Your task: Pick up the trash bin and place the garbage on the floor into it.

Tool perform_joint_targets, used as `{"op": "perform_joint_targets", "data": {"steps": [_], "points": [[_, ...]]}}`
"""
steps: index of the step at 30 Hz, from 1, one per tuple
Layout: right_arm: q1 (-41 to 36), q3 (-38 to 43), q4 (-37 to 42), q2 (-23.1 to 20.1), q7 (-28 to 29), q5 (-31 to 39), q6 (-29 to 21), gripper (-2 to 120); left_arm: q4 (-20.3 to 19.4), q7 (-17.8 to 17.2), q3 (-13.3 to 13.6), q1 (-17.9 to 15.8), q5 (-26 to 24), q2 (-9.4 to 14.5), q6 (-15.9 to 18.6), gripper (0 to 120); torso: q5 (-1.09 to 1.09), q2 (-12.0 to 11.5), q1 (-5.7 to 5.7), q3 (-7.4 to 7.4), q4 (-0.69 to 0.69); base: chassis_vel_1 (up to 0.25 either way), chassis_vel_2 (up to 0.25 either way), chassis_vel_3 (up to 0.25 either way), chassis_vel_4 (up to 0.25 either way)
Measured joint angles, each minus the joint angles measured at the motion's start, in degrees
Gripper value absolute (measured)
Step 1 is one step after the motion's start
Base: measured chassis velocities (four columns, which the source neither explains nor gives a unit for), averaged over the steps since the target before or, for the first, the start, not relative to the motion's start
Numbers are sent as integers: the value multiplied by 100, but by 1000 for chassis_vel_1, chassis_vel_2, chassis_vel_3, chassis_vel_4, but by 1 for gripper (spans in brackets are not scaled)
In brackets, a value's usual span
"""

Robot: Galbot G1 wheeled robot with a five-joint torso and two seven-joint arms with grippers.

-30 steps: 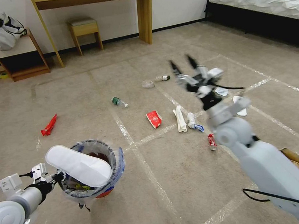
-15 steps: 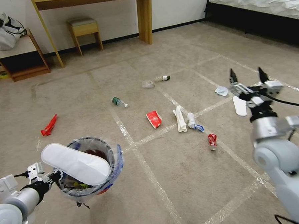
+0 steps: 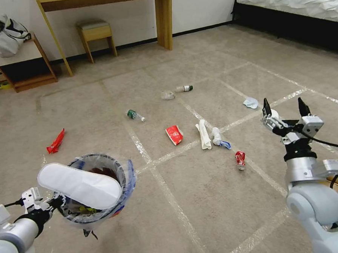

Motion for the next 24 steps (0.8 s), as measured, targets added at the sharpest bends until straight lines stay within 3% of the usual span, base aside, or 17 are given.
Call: {"op": "perform_joint_targets", "data": {"steps": [24], "points": [[-138, -69, -55, 301, -5, -238, -26, 99, 114, 111, 75, -19, -4, 52, -81, 1, 0, 0, 0, 0, 1, -5, -7, -5, -4]]}}
